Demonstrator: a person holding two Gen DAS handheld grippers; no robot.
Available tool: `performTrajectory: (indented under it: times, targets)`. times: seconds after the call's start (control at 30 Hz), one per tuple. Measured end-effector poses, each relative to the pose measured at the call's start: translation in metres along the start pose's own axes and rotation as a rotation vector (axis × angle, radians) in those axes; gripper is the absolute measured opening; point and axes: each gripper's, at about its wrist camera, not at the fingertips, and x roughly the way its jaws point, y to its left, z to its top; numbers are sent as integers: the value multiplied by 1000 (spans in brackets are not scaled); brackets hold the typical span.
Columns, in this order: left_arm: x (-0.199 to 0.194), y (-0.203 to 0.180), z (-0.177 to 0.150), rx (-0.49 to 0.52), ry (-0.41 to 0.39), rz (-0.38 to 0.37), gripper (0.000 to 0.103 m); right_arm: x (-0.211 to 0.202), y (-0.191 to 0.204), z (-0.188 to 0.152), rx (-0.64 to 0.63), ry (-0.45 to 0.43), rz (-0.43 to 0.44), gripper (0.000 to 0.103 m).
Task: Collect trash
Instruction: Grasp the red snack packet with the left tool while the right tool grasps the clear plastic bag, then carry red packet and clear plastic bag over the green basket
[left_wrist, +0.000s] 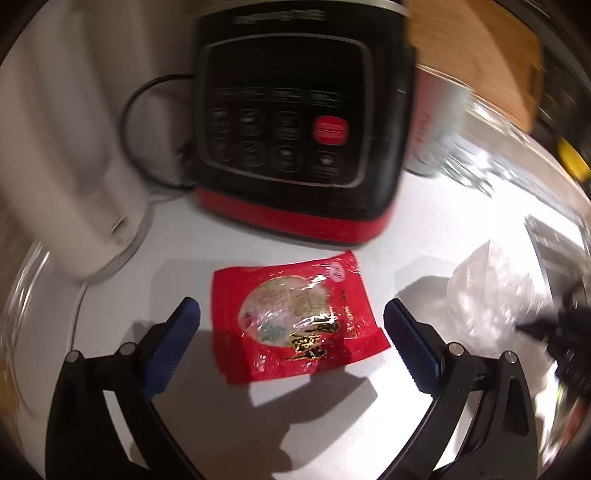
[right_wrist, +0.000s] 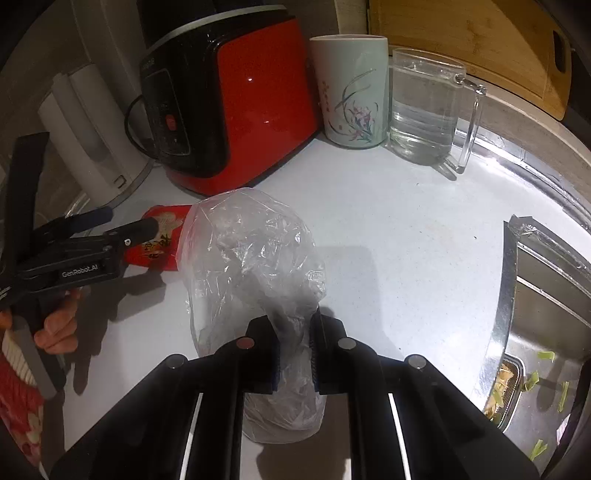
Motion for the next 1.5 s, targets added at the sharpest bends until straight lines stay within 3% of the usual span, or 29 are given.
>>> performTrajectory:
  times: [0.17,0.3,0.5,0.67,0.8,0.9,0.97,1.0,1.03,1.07,1.17,1.3,1.5]
  targets:
    - [17,6,2,238,50,-153,95,-20,-4,-10,-10,-8,28,14]
    - [29,6,3,406,56,-215,95,-28,-1,-16,-34,-11,38,16]
    - [47,4,4,525,87,-272,95,-32,5,-22,-46,-13,87,16]
    - [50,14,3,475,94,-339,95,-33,8,-23,-34,-21,121,16]
    - [45,20,-6,441,52,-345,91,-36,8,-23,-12,-30,133,16]
    - [36,23,-10,430,34,-347,65,-40,10,-24,0,-40,139,17]
    - [34,21,-8,407,35,-336,35,-43,11,-25,2,-43,144,17]
    - [33,22,-6,384,41,-322,29,-45,12,-26,1,-45,146,17]
    - [33,23,-5,358,46,-308,13,-47,13,-27,1,-47,146,17]
    - [34,25,-4,330,57,-303,7,-49,13,-28,1,-49,147,17]
    - [31,26,-6,277,72,-255,4,-55,14,-32,6,-53,147,17]
    - [13,7,-18,287,64,-153,4,-65,14,-38,17,-59,150,17]
    - [-34,-27,-42,211,69,-99,4,-95,20,-56,22,-79,136,17]
